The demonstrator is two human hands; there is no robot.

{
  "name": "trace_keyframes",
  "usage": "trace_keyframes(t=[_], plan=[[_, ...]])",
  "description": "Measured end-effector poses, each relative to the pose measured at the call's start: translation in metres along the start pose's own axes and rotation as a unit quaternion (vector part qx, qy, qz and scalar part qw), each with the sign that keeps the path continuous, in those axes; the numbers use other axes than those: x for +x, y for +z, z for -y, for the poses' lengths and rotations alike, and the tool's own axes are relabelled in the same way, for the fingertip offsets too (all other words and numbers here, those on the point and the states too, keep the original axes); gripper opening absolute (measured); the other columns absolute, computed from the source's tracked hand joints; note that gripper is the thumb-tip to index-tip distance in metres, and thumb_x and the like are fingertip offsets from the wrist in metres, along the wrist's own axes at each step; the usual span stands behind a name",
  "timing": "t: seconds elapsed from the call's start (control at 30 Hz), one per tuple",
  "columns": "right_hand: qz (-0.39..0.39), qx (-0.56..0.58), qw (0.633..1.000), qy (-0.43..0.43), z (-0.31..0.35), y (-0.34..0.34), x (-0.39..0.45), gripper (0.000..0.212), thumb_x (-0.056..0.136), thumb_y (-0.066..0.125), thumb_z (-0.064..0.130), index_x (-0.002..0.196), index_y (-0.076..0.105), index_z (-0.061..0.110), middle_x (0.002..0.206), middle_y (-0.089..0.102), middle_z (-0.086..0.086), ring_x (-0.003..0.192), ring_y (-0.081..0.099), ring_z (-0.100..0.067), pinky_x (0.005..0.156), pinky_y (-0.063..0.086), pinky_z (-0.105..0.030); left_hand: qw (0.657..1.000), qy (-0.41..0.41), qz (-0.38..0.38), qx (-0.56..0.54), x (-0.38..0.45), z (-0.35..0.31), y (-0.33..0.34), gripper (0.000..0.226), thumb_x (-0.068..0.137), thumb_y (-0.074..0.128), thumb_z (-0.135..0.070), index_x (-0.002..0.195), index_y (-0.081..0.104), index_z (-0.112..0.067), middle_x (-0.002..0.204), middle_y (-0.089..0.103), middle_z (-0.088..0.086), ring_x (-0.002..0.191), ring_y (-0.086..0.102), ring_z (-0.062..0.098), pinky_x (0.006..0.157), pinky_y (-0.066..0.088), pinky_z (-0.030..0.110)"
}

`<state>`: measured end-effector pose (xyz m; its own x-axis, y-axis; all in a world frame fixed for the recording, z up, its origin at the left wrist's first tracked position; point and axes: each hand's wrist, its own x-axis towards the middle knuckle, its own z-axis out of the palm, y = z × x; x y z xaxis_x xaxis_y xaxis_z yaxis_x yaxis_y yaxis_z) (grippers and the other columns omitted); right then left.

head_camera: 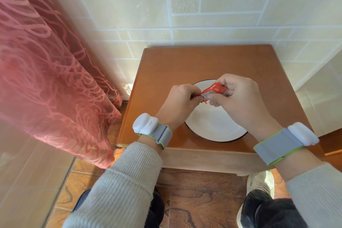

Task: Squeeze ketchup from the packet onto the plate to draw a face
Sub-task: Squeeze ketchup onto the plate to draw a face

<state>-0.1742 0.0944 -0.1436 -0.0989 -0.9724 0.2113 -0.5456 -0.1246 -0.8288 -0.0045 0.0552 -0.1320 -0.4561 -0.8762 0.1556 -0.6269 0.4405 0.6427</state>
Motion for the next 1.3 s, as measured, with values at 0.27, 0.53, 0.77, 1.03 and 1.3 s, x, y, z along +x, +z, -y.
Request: trace_keyframes(t=[0.27,0.53,0.77,1.03,1.3], plan=[[0.001,0.005,1.0,-0.002,0.0015,-0.0005,-0.0001,0.017,0.082,0.083,0.012,0.09,0.068,0.008,0.08,0.076,-0.001,0.066,0.075,-0.009,0.066,0.064,-0.037,1.0,-0.002,-0.003,0.001,0.0003,0.0008,0.0008,0.009,0.086,0.063,-0.008,0.082,0.07,-0.003,0.075,0.066,0.012,0.067,0.054,0.024,0.061,0.041,0.033],[-0.003,0.012,1.0,0.003,0.0029,-0.0002,0.0001,0.016,0.082,0.083,0.008,0.089,0.068,0.007,0.079,0.076,-0.002,0.065,0.075,-0.01,0.065,0.064,-0.035,1.0,-0.001,-0.006,0.006,0.0002,-0.0006,-0.0002,0.01,0.086,0.062,-0.008,0.082,0.07,-0.004,0.075,0.066,0.01,0.066,0.053,0.02,0.056,0.037,0.024],[-0.001,0.005,1.0,0.004,0.004,-0.0004,-0.0001,0.015,0.082,0.083,0.01,0.089,0.069,0.008,0.079,0.076,0.001,0.066,0.075,-0.009,0.066,0.064,-0.034,1.0,-0.001,-0.009,0.004,0.0001,-0.0005,0.0001,0.01,0.086,0.062,-0.008,0.082,0.071,-0.004,0.075,0.067,0.01,0.068,0.055,0.021,0.06,0.04,0.028],[-0.003,0.006,1.0,-0.001,0.0053,-0.0009,-0.0009,0.015,0.083,0.082,0.011,0.09,0.069,0.009,0.08,0.076,0.001,0.066,0.075,-0.008,0.065,0.064,-0.034,1.0,0.001,-0.012,0.007,-0.0001,-0.0001,0.0002,0.01,0.087,0.062,-0.009,0.084,0.071,-0.005,0.077,0.068,0.009,0.069,0.057,0.021,0.063,0.044,0.03],[-0.002,0.005,1.0,-0.01,0.0049,-0.0012,-0.0017,0.015,0.084,0.082,0.012,0.092,0.069,0.015,0.078,0.076,0.002,0.07,0.075,-0.012,0.071,0.062,-0.044,1.0,-0.011,-0.02,-0.004,0.0004,-0.0002,0.0001,0.009,0.086,0.063,-0.009,0.084,0.071,-0.004,0.078,0.068,0.01,0.071,0.057,0.022,0.063,0.043,0.03]])
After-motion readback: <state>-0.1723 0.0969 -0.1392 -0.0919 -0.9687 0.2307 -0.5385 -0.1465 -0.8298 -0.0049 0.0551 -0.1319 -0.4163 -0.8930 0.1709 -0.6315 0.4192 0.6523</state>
